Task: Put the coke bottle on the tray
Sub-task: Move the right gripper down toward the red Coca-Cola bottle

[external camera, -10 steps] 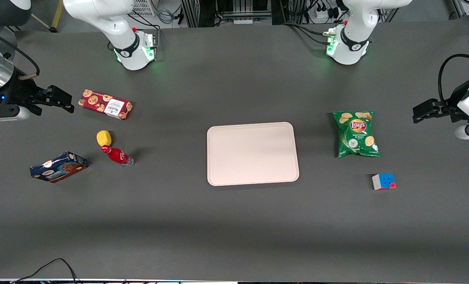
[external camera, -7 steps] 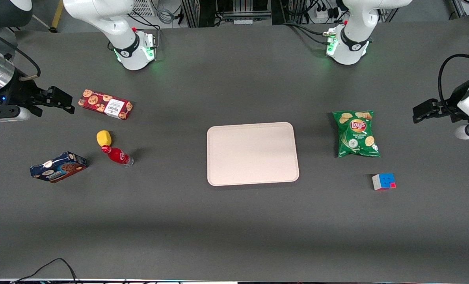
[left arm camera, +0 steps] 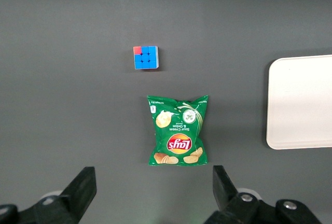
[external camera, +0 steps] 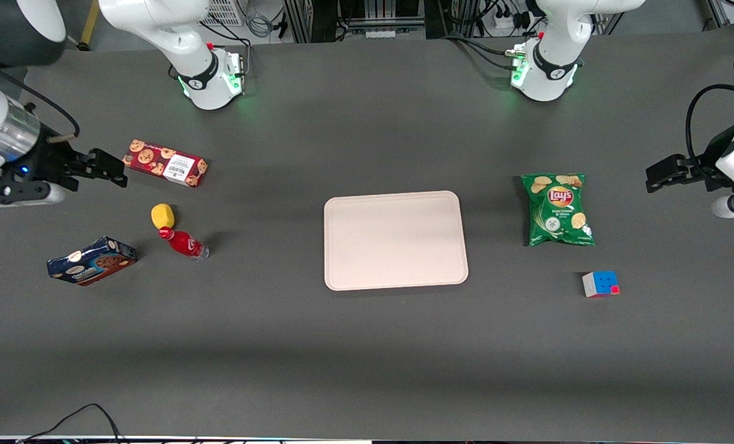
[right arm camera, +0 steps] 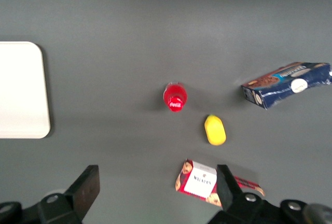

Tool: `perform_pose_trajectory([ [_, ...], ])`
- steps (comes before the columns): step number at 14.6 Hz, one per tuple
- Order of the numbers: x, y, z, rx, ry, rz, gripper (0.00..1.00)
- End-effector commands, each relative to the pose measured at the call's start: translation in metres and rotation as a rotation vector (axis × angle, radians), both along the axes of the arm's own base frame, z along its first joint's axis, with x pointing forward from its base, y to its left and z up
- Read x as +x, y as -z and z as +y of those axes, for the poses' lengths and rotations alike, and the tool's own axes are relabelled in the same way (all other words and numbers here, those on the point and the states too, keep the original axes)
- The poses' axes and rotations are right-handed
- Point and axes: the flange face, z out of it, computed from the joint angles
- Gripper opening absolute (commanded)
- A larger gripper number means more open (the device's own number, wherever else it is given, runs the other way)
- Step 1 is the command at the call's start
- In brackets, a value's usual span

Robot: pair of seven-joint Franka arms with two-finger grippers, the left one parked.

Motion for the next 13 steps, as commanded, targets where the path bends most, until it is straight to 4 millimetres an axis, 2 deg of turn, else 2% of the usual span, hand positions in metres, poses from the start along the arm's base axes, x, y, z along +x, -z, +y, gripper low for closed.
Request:
perform_pose_trajectory([
  [1,-0.012,0.057,0.002,0.004,0.011,-0.038,1.0],
  [3,-0.012,0.083,0.002,0.002,0.005,-0.032,1.0],
  [7,-0.019,0.152,0.001,-0.019,-0.019,-0.104,1.0],
  [13,-0.009,0.213,-0.001,-0.02,-0.079,-0.096,1.0],
])
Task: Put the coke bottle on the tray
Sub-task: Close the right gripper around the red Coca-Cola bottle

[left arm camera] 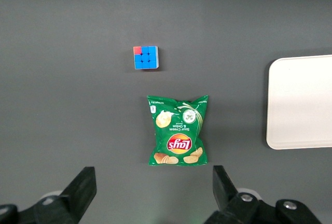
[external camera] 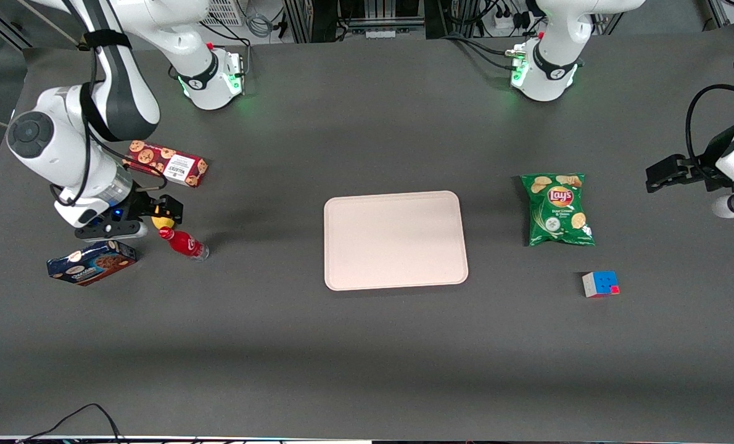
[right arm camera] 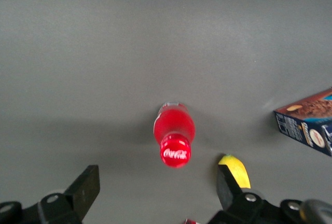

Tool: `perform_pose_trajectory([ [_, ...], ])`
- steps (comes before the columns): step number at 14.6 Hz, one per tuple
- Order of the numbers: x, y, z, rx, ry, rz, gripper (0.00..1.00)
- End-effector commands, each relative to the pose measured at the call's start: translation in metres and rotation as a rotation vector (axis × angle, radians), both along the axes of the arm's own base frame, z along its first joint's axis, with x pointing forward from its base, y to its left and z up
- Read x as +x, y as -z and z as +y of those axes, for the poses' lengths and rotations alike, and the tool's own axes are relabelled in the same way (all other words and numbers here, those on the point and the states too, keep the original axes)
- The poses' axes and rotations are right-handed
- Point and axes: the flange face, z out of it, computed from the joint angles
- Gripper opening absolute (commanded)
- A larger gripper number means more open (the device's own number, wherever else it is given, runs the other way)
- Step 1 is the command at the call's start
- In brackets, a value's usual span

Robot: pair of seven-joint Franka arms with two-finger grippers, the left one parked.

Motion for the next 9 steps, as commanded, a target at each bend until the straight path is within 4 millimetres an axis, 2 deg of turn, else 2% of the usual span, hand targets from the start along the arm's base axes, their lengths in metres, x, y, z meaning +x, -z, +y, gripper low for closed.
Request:
perform_pose_trajectory([
  [1,0.002,0.029,0.0,-0.009,-0.038,-0.023,1.0],
  [5,0.001,0.054,-0.003,-0.009,-0.036,-0.03,1.0],
  [9,0.0,0.058,-0.008,-0.012,-0.062,-0.031,0.98],
])
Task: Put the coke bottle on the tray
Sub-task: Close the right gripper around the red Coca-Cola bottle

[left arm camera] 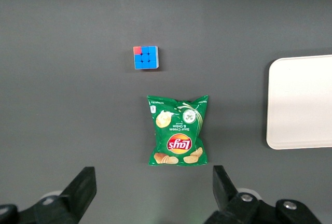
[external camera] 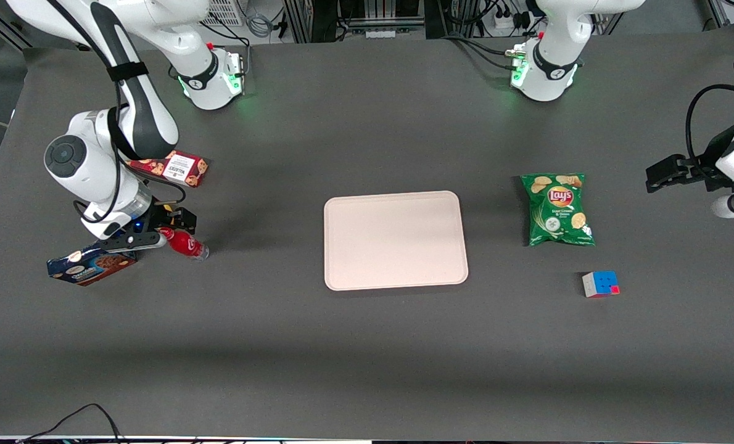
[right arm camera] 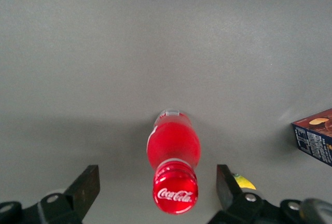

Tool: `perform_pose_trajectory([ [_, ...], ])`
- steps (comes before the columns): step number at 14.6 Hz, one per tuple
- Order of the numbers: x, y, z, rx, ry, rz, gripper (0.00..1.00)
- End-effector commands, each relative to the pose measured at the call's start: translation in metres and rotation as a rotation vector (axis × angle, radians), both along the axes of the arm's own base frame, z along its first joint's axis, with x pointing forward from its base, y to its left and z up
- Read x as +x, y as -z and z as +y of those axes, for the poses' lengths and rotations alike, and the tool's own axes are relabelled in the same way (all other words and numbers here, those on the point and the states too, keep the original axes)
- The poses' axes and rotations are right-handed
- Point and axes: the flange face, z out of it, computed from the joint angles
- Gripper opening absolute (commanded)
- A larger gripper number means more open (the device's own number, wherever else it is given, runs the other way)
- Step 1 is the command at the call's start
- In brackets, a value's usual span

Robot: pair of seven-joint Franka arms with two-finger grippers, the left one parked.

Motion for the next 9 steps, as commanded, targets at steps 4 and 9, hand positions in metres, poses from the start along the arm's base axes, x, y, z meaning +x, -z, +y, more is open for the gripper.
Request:
perform_pose_trajectory([
  [4,-0.0007,0.0016,-0.0071,-0.01,-0.037,-0.015,0.42],
  [9,0.0018,-0.0016,-0.0078,-0.01,-0.048,-0.022,0.05],
])
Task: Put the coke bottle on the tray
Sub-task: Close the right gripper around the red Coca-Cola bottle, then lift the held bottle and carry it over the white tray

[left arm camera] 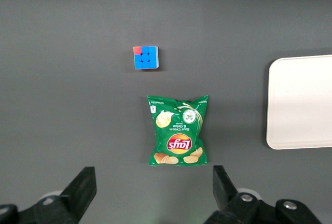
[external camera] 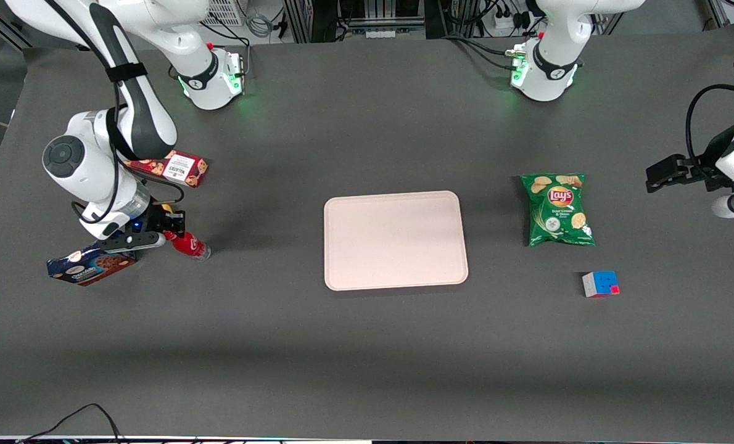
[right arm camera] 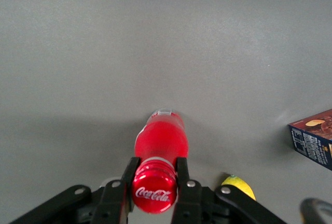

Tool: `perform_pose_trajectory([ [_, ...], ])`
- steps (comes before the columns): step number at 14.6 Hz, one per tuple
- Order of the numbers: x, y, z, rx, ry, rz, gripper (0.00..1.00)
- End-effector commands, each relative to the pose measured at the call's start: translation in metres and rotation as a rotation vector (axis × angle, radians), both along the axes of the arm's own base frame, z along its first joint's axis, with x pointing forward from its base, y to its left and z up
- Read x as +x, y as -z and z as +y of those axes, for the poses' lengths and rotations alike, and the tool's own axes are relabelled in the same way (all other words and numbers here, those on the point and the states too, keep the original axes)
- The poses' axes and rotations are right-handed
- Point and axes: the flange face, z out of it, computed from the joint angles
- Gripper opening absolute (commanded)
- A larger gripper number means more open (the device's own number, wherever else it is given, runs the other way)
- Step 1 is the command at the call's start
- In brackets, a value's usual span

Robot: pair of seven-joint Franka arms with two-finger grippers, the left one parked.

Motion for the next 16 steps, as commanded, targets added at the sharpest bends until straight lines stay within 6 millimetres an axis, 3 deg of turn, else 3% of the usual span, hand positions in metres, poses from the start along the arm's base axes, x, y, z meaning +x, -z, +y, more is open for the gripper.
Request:
perform_pose_trajectory([
  [1,0.003,-0.005,-0.004,-0.008,-0.044,-0.027,0.0],
  [3,0.003,-0.015,-0.004,-0.008,-0.044,-0.04,0.0],
  [6,0.003,-0.052,0.005,-0.005,-0.051,-0.059,0.0],
  [8,0.009,-0.087,0.008,-0.009,-0.049,-0.009,0.0],
  [11,0.018,-0.157,0.013,-0.012,-0.048,0.072,0.0],
  [14,0.02,-0.215,0.04,-0.012,-0.072,0.081,0.0],
  [16,0.02,-0.252,0.07,-0.011,-0.055,0.067,0.0],
])
